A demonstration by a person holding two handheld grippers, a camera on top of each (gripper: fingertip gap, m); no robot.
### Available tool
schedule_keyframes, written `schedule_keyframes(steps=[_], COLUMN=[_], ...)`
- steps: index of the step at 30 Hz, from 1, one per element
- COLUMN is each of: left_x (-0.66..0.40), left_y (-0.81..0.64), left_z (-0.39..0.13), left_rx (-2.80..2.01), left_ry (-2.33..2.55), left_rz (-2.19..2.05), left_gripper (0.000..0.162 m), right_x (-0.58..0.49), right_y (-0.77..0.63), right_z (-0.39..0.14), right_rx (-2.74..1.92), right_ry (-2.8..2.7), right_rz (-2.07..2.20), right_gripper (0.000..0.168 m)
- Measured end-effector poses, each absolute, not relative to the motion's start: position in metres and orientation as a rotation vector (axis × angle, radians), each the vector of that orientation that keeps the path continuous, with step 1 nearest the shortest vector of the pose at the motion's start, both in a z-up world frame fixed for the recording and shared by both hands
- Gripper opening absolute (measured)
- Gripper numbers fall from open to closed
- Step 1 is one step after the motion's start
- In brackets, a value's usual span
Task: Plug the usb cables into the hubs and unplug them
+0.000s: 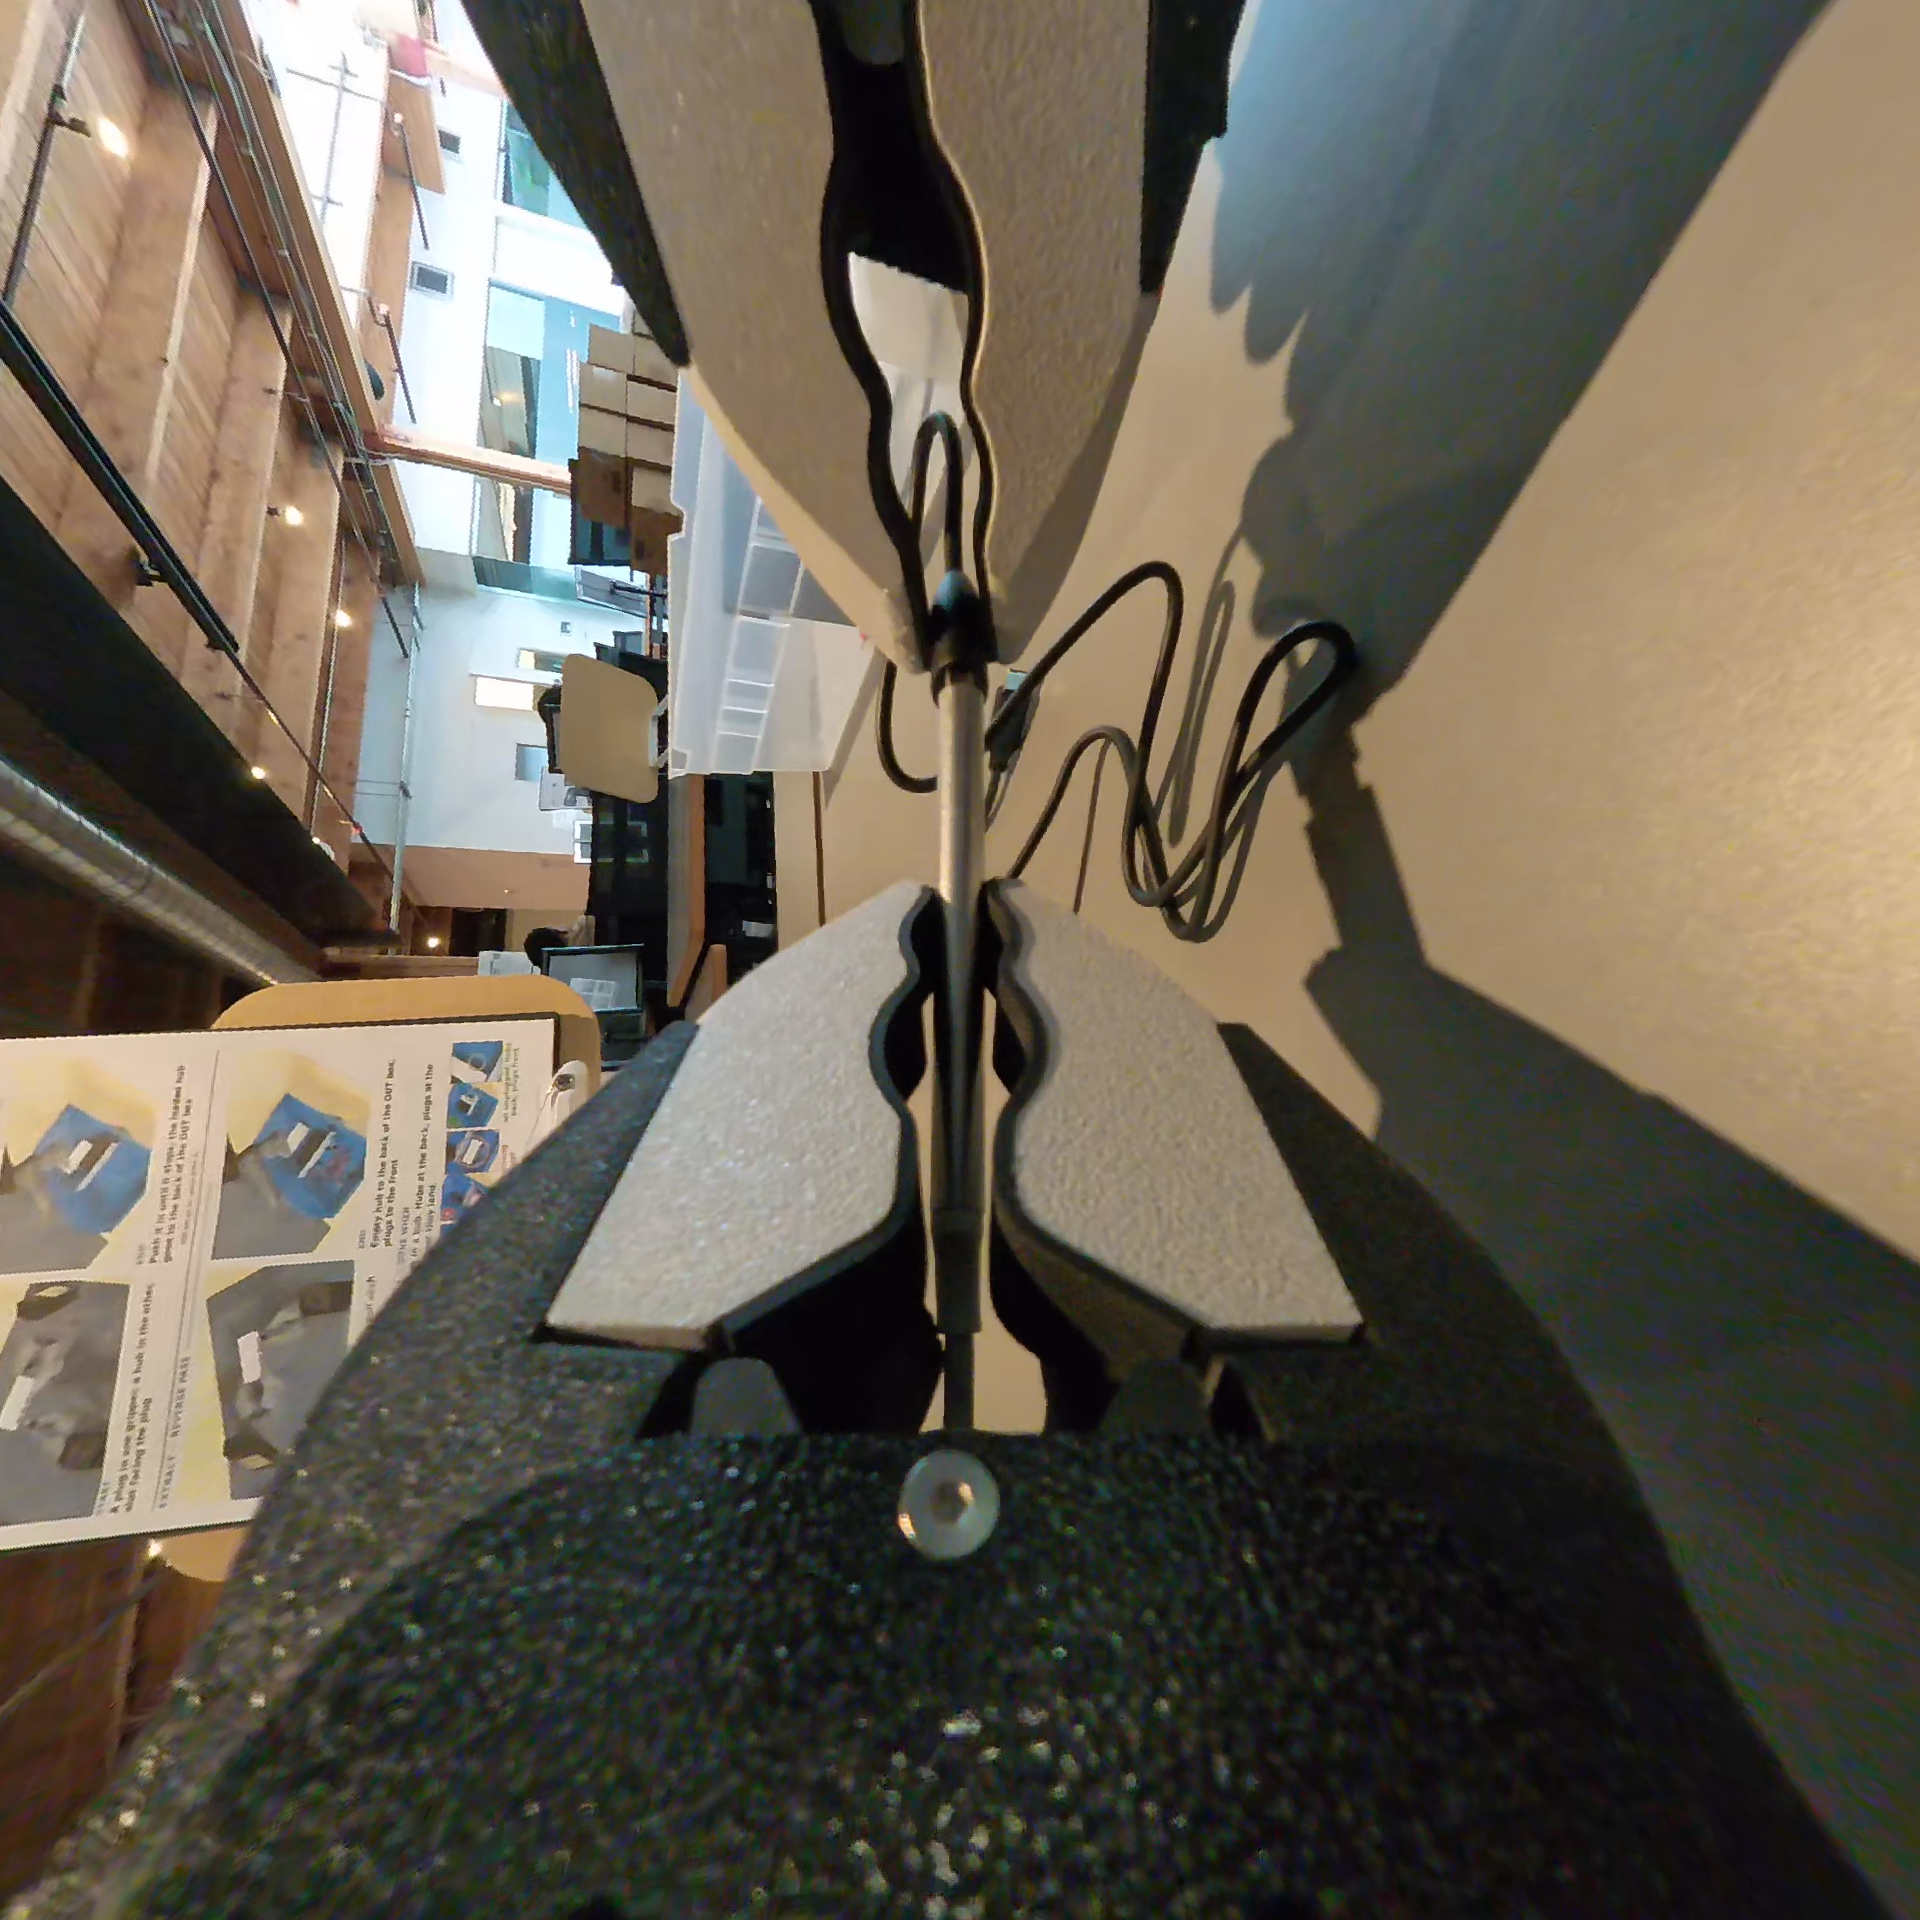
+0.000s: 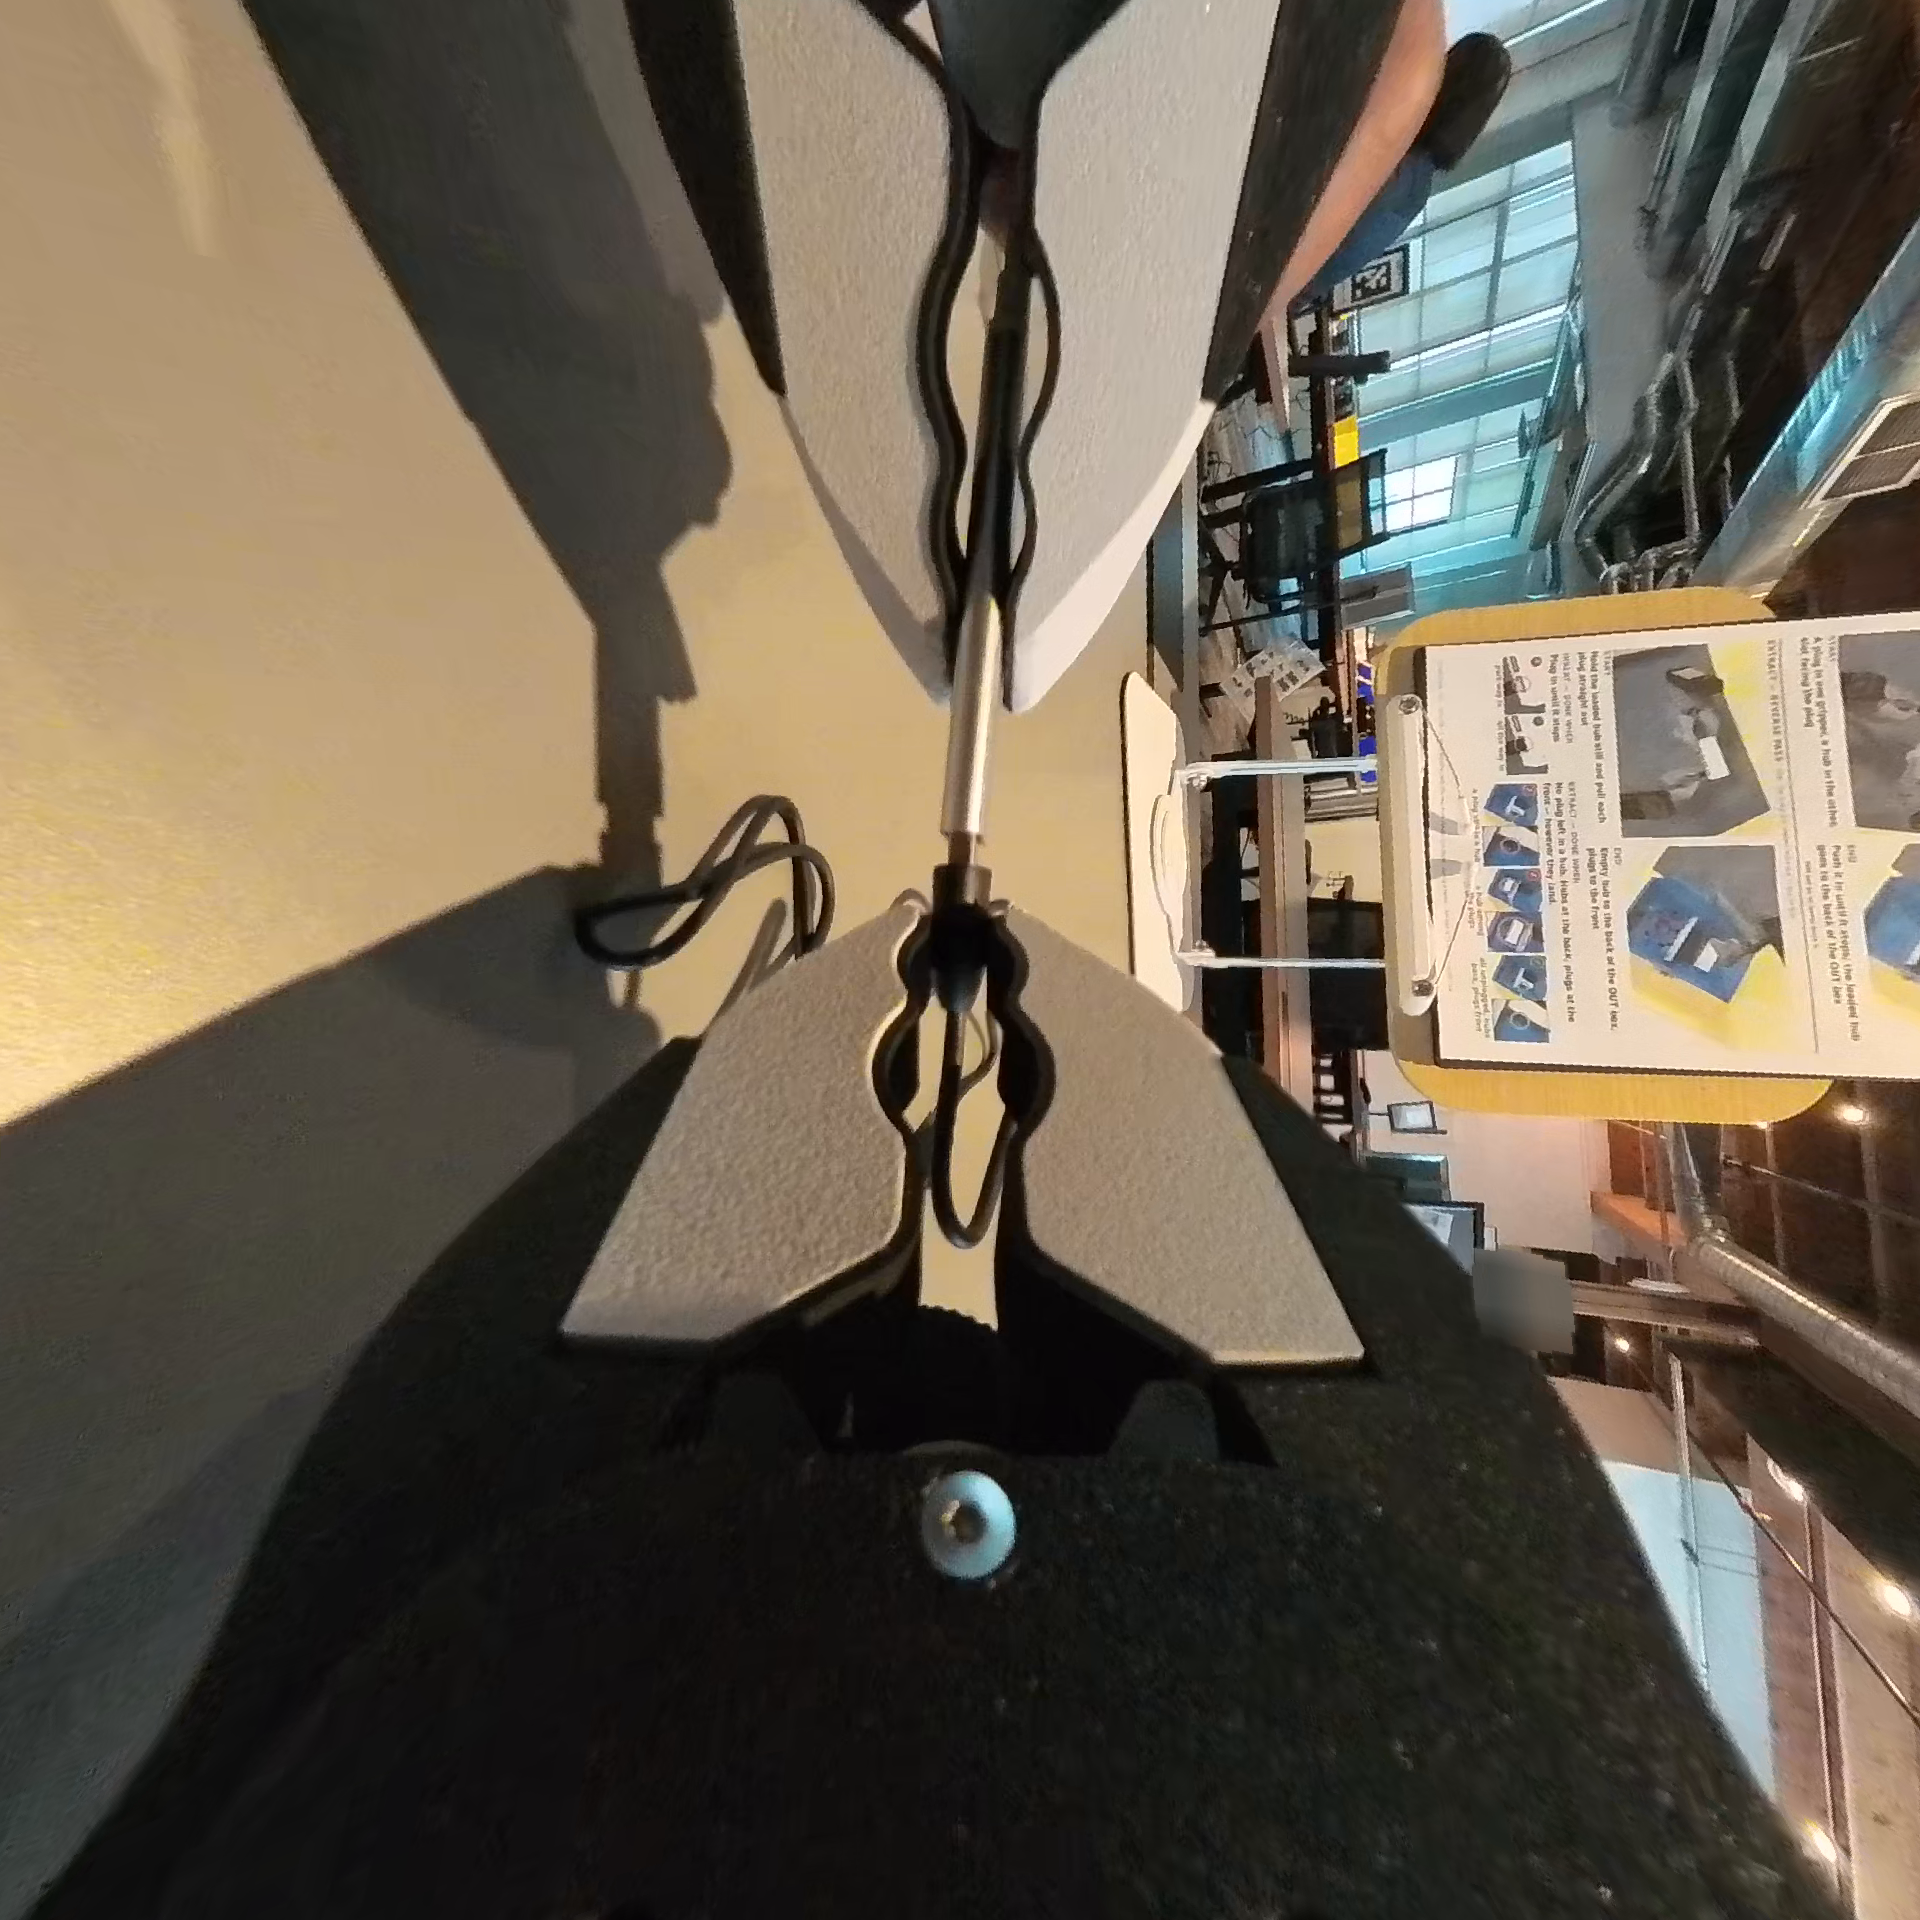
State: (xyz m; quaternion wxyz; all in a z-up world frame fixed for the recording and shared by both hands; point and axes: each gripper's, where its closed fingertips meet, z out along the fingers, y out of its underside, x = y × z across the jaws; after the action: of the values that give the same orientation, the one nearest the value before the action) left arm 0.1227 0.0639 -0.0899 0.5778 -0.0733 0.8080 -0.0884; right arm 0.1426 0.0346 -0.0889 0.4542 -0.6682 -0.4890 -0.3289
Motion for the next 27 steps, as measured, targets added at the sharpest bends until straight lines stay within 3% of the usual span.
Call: schedule_keyframes(steps=[27], left_x=[0.1244], left_y=[0.0723], left_z=[-0.0945], left_rx=[-0.199], left_ry=[1.916], left_rz=[-0.213], left_gripper=[0.007], right_x=[0.1467], right_y=[0.0430], right_z=[-0.0958], right_rx=[-1.662], right_ry=[-1.208], right_rz=[-0.881], right_gripper=[0.009])
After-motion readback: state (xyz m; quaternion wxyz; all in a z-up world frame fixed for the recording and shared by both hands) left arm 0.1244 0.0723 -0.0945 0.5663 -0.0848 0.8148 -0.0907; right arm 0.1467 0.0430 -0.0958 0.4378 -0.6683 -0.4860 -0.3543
